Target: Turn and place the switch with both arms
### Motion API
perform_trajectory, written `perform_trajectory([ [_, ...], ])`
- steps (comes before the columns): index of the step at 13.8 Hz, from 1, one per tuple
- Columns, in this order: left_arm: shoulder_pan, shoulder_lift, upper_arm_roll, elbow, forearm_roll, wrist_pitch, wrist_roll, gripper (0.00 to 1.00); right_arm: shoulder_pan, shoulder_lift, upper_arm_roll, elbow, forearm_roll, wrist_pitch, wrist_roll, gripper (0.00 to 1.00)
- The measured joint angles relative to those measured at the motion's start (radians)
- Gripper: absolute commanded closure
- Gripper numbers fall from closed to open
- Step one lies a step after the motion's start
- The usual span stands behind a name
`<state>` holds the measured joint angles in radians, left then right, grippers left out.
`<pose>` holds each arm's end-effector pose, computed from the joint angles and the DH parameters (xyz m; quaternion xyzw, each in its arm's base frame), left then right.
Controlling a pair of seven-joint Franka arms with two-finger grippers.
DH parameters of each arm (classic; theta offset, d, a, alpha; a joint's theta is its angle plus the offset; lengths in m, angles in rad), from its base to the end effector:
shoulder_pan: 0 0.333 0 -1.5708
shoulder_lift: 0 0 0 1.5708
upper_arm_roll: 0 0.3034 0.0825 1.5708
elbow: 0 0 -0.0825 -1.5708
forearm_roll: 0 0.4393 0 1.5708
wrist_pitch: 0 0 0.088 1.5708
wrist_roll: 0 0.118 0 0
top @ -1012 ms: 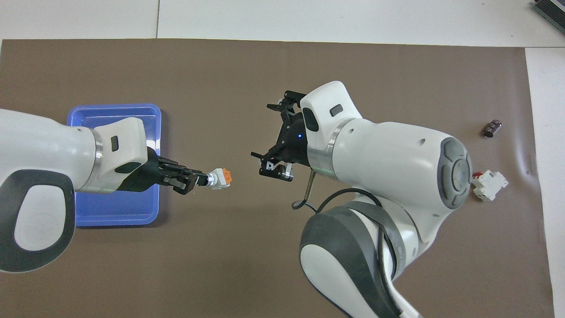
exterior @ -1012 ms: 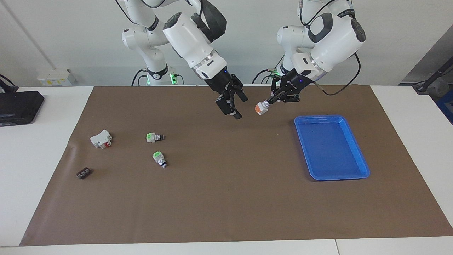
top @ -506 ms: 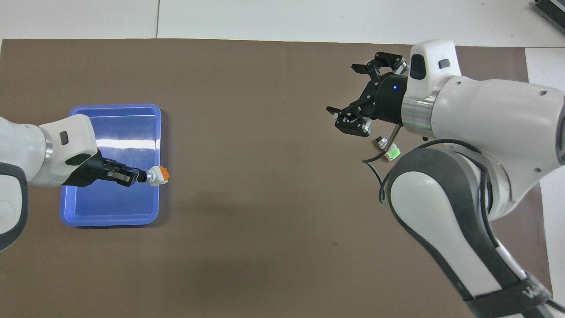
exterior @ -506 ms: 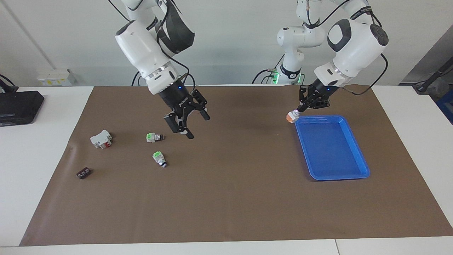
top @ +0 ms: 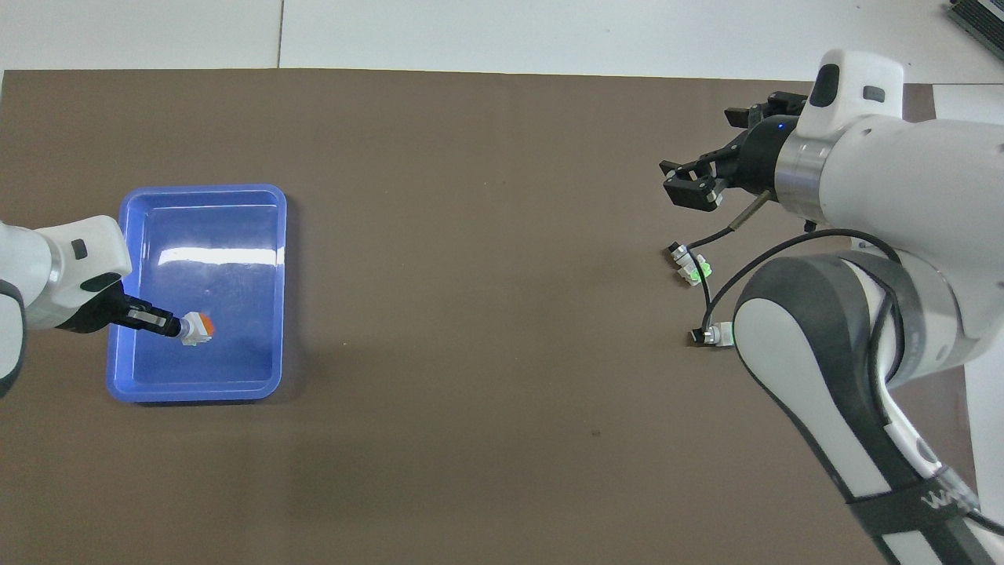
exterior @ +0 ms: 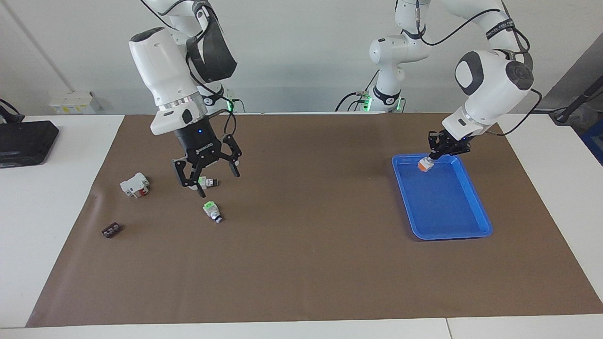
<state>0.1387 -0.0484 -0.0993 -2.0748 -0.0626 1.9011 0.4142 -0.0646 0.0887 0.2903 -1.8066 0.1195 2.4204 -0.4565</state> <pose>0.5709 0.0171 0.3927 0.9824 -0.1739 -0.0551 0.0399 0.6698 0.1499 0.5106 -0.9196 -0.2874 -0.2658 0.0315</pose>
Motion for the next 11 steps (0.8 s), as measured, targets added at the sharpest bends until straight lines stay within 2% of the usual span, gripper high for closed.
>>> perform_trajectory([
  [3,0.068,0.037,0.001,0.000,0.040,0.022,0.000,1.00,-0.018,-0.005,-0.001,0.037,-0.077,-0.138,0.236,0.00],
  [5,0.091,0.059,0.001,-0.002,0.047,0.023,0.000,1.00,-0.045,-0.015,-0.003,0.086,-0.113,-0.278,0.366,0.00],
  [8,0.108,0.083,0.001,-0.012,0.076,0.025,0.000,1.00,-0.089,-0.040,-0.008,0.163,-0.121,-0.465,0.443,0.00],
  [10,0.117,0.091,0.001,-0.015,0.078,0.028,0.000,1.00,-0.086,-0.073,-0.060,0.186,-0.127,-0.564,0.454,0.00],
  [11,0.118,0.092,0.001,-0.016,0.080,0.029,0.000,1.00,-0.048,-0.091,-0.134,0.193,-0.127,-0.609,0.454,0.00],
])
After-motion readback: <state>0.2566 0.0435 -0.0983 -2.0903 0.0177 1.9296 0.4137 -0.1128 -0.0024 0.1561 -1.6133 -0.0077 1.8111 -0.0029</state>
